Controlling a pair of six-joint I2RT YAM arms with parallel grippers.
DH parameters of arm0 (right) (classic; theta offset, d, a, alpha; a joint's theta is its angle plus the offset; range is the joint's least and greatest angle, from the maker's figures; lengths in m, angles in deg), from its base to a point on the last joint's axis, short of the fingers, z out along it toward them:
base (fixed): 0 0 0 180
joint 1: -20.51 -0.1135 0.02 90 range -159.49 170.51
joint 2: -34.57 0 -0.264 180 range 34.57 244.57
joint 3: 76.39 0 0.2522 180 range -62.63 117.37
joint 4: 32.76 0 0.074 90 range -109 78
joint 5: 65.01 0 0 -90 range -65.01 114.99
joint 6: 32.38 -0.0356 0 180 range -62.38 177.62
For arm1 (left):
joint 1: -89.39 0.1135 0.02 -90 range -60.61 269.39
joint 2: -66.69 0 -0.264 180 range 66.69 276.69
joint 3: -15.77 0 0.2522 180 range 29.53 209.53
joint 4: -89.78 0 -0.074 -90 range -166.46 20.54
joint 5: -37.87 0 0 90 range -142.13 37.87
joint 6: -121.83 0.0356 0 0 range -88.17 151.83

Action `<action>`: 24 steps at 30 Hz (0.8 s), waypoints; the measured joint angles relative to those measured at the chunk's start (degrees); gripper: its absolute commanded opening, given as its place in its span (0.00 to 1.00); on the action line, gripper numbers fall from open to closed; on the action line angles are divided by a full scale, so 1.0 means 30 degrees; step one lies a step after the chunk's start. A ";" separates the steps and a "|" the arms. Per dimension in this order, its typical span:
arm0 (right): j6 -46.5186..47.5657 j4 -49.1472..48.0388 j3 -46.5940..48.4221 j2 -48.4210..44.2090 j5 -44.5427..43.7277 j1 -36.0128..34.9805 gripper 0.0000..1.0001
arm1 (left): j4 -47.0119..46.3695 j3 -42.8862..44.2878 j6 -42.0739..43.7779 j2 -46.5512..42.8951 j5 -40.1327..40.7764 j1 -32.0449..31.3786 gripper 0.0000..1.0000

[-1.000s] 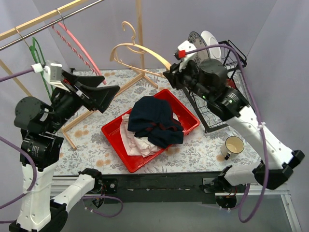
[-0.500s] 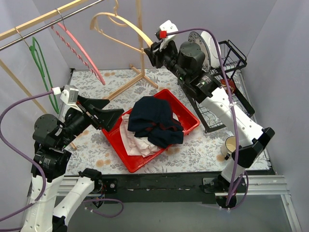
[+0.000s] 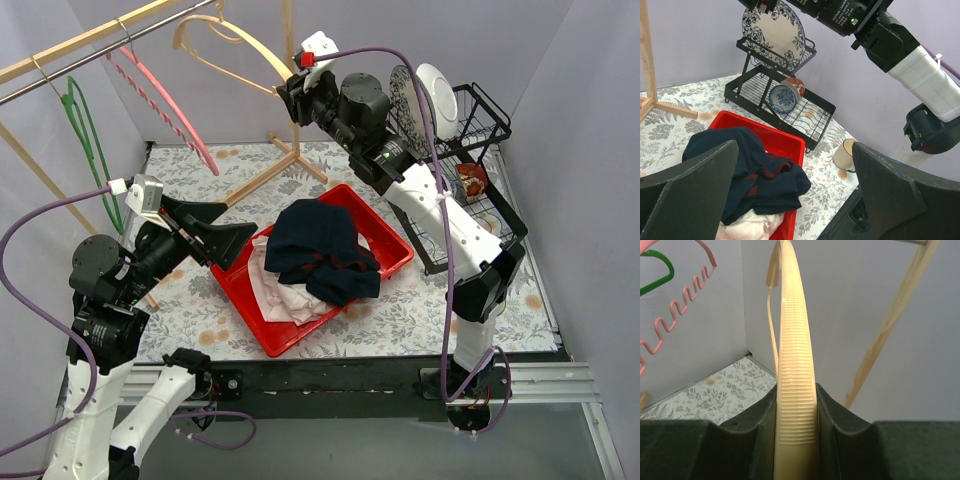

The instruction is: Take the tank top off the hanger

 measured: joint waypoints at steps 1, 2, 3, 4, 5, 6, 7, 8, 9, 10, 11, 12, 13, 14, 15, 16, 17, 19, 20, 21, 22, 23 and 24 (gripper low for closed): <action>0.0000 -0.0117 -0.0022 0.0087 0.0000 0.0000 0.01 | -0.0015 0.0000 0.0000 0.0000 -0.0015 0.0000 0.98; 0.0000 -0.0372 -0.0022 0.0168 0.0007 0.0000 0.01 | -0.0015 0.0000 0.0000 0.0000 -0.0029 0.0000 0.98; 0.0000 -0.0670 -0.0022 0.0226 0.0022 0.0000 0.01 | -0.0022 0.0000 -0.0007 0.0000 -0.0036 0.0000 0.98; 0.0000 -0.0925 -0.0022 0.0277 0.0044 0.0000 0.01 | -0.0015 0.0000 -0.0015 0.0000 -0.0051 0.0000 0.98; -0.0007 -0.1290 -0.0015 0.0350 0.0044 0.0000 0.01 | -0.0022 0.0000 -0.0044 0.0000 -0.0080 0.0000 0.98; -0.0007 -0.1494 -0.0015 0.0415 0.0051 0.0000 0.01 | -0.0022 0.0000 -0.0066 0.0000 -0.0102 0.0000 0.98; -0.0007 -0.1690 -0.0015 0.0495 0.0058 0.0000 0.01 | -0.0029 0.0000 -0.0080 0.0000 -0.0109 0.0000 0.98; -0.0007 -0.1843 -0.0015 0.0612 0.0044 0.0000 0.01 | -0.0044 0.0000 -0.0117 0.0000 -0.0117 0.0000 0.98; -0.0007 -0.1967 -0.0015 0.0750 0.0051 0.0000 0.01 | -0.0051 0.0000 -0.0131 0.0007 -0.0124 0.0000 0.98; -0.0007 -0.2120 -0.0015 0.0889 0.0051 0.0000 0.01 | -0.0080 0.0000 -0.0146 0.0015 -0.0131 0.0000 0.98; -0.0007 -0.2251 -0.0015 0.1020 0.0036 0.0000 0.01 | -0.0095 0.0000 -0.0146 0.0015 -0.0131 0.0000 0.98; -0.0007 -0.2382 -0.0015 0.1151 0.0036 0.0000 0.01 | -0.0095 0.0000 -0.0153 0.0022 -0.0138 0.0000 0.98; -0.0007 -0.2404 -0.0015 0.1239 0.0029 0.0000 0.01 | -0.0117 0.0000 -0.0153 0.0022 -0.0153 0.0000 0.98; -0.0007 -0.2404 -0.0015 0.1326 0.0029 0.0000 0.01 | -0.0146 0.0000 -0.0153 0.0022 -0.0175 0.0000 0.98; -0.0007 -0.2419 -0.0015 0.1370 0.0029 0.0000 0.01 | -0.0153 0.0000 -0.0168 0.0022 -0.0189 0.0000 0.98; -0.0015 -0.2492 -0.0015 0.1421 0.0007 0.0000 0.01 | -0.0160 0.0000 -0.0204 0.0029 -0.0204 0.0000 0.98; -0.0022 -0.2535 -0.0015 0.1464 -0.0007 0.0000 0.01 | -0.0168 0.0000 -0.0219 0.0036 -0.0248 0.0000 0.98; -0.0058 -0.2543 -0.0015 0.1515 -0.0044 0.0000 0.05 | -0.0168 0.0000 -0.0233 0.0073 -0.0321 0.0000 0.98; -0.0073 -0.2543 -0.0015 0.1523 -0.0095 0.0000 0.06 | -0.0168 0.0000 -0.0248 0.0087 -0.0328 0.0000 0.98; -0.0080 -0.2565 -0.0029 0.1523 -0.0109 0.0000 0.07 | -0.0168 0.0000 -0.0277 0.0117 -0.0335 0.0000 0.98; -0.0087 -0.2754 -0.0175 0.1486 -0.0160 0.0000 0.05 | -0.0168 0.0000 -0.0284 0.0146 -0.0342 0.0000 0.98; -0.0087 -0.2914 -0.0474 0.1377 -0.0182 0.0000 0.05 | -0.0175 0.0000 -0.0284 0.0160 -0.0342 0.0000 0.98; -0.0080 -0.3075 -0.0758 0.1290 -0.0197 0.0000 0.04 | -0.0175 0.0000 -0.0291 0.0182 -0.0350 0.0000 0.98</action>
